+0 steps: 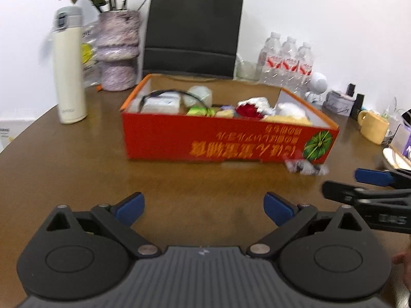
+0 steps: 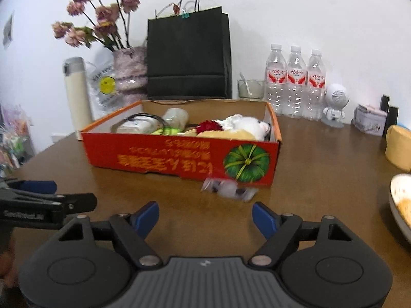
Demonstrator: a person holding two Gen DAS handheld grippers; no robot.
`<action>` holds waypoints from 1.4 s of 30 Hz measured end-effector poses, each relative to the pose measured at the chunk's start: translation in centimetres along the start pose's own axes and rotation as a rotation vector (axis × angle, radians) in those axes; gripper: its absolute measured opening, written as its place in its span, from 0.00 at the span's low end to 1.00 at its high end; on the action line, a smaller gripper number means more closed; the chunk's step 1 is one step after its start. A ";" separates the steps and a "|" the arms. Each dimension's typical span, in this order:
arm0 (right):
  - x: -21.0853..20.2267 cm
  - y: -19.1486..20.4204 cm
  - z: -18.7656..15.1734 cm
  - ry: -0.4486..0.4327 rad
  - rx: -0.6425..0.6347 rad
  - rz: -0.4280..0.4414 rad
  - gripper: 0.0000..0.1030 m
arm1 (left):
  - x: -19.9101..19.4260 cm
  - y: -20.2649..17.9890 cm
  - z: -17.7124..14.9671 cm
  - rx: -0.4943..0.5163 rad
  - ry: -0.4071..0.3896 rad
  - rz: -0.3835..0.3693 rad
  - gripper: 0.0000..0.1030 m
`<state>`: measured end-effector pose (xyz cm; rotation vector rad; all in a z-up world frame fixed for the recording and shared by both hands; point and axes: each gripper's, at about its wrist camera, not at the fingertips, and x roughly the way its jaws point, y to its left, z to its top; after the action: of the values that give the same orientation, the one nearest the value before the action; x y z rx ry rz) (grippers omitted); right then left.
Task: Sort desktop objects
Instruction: 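Grasp the remaining clear plastic wrapper piece with the right tool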
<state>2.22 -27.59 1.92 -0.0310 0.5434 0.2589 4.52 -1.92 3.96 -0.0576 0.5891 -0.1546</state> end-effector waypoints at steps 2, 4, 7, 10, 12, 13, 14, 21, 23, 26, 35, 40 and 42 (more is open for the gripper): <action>1.5 -0.1 1.1 0.004 -0.031 -0.008 0.69 | 0.7 -0.2 0.7 -0.004 -0.010 -0.026 0.95; 2.9 -0.5 2.1 -0.001 -0.057 -0.006 0.66 | 1.4 -0.5 1.4 -0.004 -0.007 -0.052 0.92; 4.2 -1.4 2.9 -0.007 -0.139 0.037 0.58 | 2.2 -1.3 1.9 0.035 -0.001 -0.101 0.91; 5.1 -2.8 3.2 0.034 -0.172 0.078 0.57 | 3.3 -2.3 2.1 0.076 0.017 -0.135 0.89; 6.1 -3.8 3.3 0.068 -0.131 0.118 0.48 | 4.1 -2.8 2.2 0.074 0.029 -0.135 0.83; 6.5 -4.1 3.2 0.088 -0.113 0.138 0.46 | 4.3 -2.8 2.3 0.066 0.030 -0.137 0.82; 7.1 -4.2 2.9 0.107 -0.104 0.157 0.43 | 4.5 -2.8 2.3 0.058 0.033 -0.143 0.82; 6.1 -1.6 1.5 0.122 -0.231 0.439 0.33 | 4.2 -2.7 2.0 0.075 0.041 -0.162 0.82; 5.6 -1.4 1.4 0.109 -0.267 0.395 0.36 | 4.5 -3.0 2.0 0.088 0.046 -0.155 0.82; 5.7 -2.4 1.4 0.120 -0.220 0.380 0.36 | 5.0 -3.6 2.1 0.100 0.058 -0.169 0.81; 4.8 -7.4 3.0 0.065 0.001 0.393 0.44 | 4.4 -4.1 0.8 0.137 0.069 -0.279 0.79; 4.8 -9.8 3.1 0.034 0.106 0.326 0.47 | 6.3 -8.3 0.9 0.253 0.090 -0.282 0.74; 5.0 -9.5 3.1 0.025 0.103 0.316 0.47 | 6.9 -9.5 0.4 0.320 0.107 -0.236 0.47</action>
<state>10.35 -35.28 1.61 0.1532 0.5856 0.5382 9.19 -12.42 1.44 0.1936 0.6571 -0.4818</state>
